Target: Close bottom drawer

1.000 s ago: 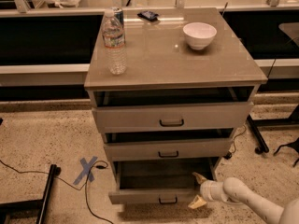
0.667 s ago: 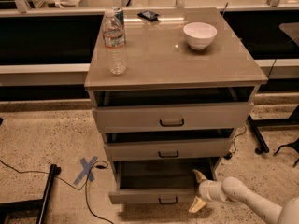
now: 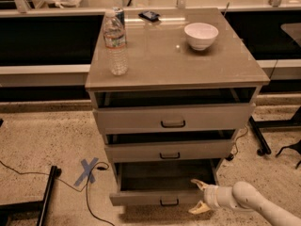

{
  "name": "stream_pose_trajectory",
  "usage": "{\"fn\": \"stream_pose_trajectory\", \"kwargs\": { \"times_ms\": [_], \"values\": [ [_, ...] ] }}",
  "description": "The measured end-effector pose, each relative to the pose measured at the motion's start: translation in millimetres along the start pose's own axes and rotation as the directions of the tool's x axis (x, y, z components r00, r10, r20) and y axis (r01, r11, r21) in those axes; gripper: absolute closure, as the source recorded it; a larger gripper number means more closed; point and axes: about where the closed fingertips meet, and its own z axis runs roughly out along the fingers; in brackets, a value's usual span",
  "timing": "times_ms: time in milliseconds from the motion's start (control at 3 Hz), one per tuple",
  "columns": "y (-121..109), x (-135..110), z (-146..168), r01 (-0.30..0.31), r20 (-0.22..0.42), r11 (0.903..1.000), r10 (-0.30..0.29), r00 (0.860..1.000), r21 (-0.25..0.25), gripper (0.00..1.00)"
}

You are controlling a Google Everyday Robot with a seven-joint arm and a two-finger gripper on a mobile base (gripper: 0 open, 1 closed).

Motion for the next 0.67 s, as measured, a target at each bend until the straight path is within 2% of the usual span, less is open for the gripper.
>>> {"fn": "stream_pose_trajectory", "kwargs": {
  "times_ms": [333,667],
  "values": [
    [20,-3,-19,-0.05,0.003,0.9986,0.05,0.999,-0.016,0.47],
    [38,13,-16,-0.102,-0.035,0.9934,0.1,0.994,-0.054,0.71]
  ]
}}
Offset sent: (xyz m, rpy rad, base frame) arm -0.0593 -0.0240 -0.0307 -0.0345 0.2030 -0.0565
